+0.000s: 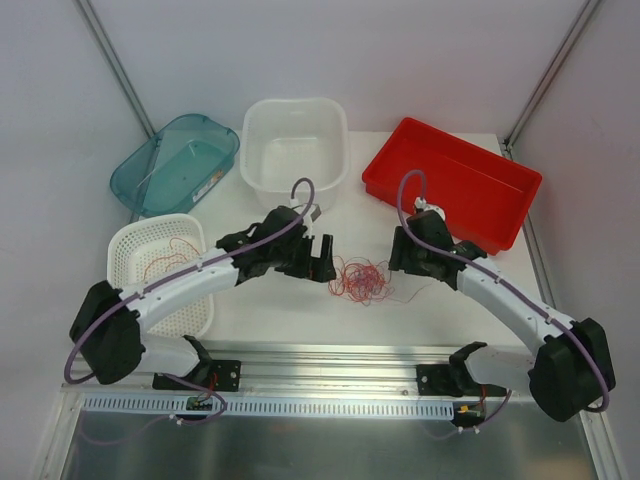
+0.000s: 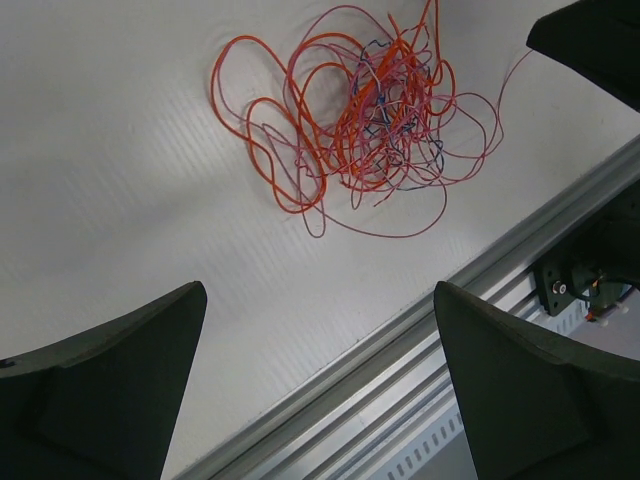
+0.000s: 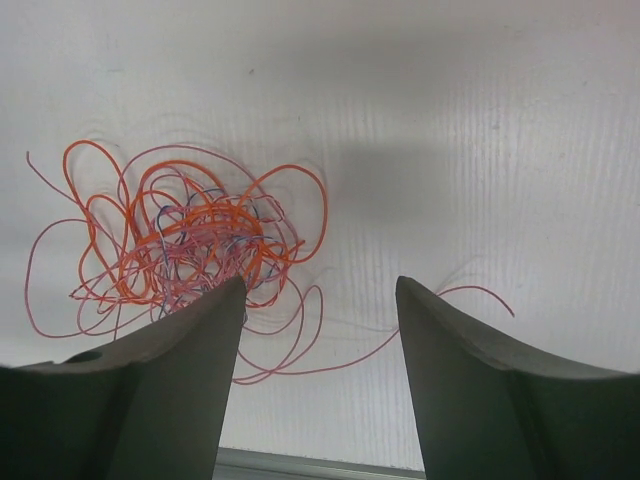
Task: Untangle the cables
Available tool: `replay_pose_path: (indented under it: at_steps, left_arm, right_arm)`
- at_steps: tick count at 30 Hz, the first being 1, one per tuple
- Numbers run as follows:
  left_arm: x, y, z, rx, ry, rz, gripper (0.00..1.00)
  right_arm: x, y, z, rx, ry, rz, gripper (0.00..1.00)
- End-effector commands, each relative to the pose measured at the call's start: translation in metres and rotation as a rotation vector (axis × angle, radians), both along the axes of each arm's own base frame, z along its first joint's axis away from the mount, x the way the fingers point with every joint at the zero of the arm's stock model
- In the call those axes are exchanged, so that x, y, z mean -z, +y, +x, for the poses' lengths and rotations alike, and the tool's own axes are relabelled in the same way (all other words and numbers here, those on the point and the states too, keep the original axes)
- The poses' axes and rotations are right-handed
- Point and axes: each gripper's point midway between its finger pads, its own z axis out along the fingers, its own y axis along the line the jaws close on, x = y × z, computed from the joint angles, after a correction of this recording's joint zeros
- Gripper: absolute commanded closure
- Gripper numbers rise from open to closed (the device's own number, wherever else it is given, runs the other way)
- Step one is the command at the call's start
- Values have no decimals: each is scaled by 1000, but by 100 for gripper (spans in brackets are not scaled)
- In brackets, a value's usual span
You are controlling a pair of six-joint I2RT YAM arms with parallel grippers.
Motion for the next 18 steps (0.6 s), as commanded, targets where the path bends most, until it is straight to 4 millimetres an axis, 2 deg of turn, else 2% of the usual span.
replay_pose_path:
  at_steps: [1,2,3,5,6,7,8,9,10,12,18]
  left_arm:
    - [-19,-38,17,36,-78,-21,1]
    - [-17,-45,17,49,-73,-14,1]
    - [-5,-51,18,57,-51,11,1]
    - [-6,-66,20,72,-51,13,1]
    - [6,-71,20,79,-30,35,1]
    - [3,-78,22,86,-31,29,2]
    - [6,-84,20,99,-26,34,2]
    - [18,-87,21,103,-6,57,3]
    - [18,-92,23,105,-5,54,3]
    - [33,-95,24,107,27,75,5]
    - [60,-104,22,109,94,104,12]
  right_arm:
    - [6,8,19,-12,-16,82,35]
    - [15,6,19,1,3,85,35]
    - [18,3,21,12,8,89,36]
    - [27,6,26,5,16,104,36]
    - [31,6,29,2,11,105,36]
    - [38,7,29,-4,29,103,37]
    - [41,7,29,-4,34,104,37]
    - [45,6,32,-3,40,109,38]
    - [48,7,33,-10,43,111,38]
    - [55,9,35,-20,52,109,39]
    - [69,10,39,-49,67,82,40]
